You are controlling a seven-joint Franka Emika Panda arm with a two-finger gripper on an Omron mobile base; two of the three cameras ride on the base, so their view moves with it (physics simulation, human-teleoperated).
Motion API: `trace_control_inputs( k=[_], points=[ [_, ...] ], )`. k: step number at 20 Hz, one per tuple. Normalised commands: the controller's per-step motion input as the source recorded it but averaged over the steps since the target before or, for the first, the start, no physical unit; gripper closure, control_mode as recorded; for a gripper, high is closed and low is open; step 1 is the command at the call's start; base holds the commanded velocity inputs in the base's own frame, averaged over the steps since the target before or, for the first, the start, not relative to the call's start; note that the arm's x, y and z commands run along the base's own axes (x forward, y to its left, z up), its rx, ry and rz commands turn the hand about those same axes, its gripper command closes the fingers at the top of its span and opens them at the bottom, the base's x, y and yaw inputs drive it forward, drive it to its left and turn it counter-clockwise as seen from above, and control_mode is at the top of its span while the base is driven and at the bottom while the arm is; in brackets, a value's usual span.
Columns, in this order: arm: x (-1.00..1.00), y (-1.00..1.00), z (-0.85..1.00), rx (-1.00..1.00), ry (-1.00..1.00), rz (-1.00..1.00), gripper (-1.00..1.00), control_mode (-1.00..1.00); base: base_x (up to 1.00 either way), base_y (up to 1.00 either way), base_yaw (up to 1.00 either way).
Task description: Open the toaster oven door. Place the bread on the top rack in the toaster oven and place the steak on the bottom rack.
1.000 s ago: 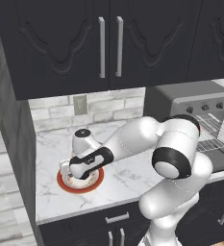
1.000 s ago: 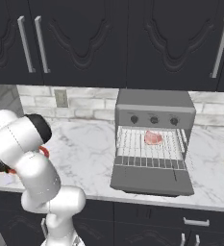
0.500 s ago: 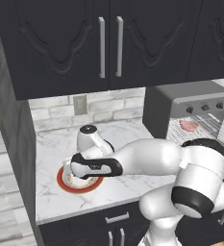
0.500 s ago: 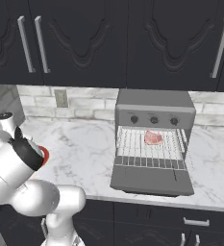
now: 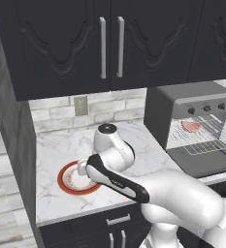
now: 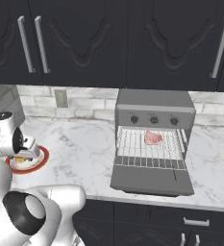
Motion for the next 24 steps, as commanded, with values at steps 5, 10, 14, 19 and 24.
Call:
trace_control_inputs(
  k=[5,10,14,19,24],
  points=[
    [-0.30,-0.51,0.41,0.01,0.00,-0.02,1.00,-1.00,0.00,0.00,0.00],
    [-0.26,-0.54,0.42,0.01,0.00,-0.01,1.00,-1.00,0.00,0.00,0.00],
    [-0.20,-0.57,0.40,0.00,0.00,0.00,1.00,-1.00,0.00,0.00,0.00],
    [-0.17,-0.54,0.40,0.00,-0.05,0.00,1.00,-1.00,0.00,0.00,0.00],
    [-0.18,-0.55,0.37,0.00,-0.01,0.00,1.00,-1.00,0.00,0.00,0.00]
  ],
)
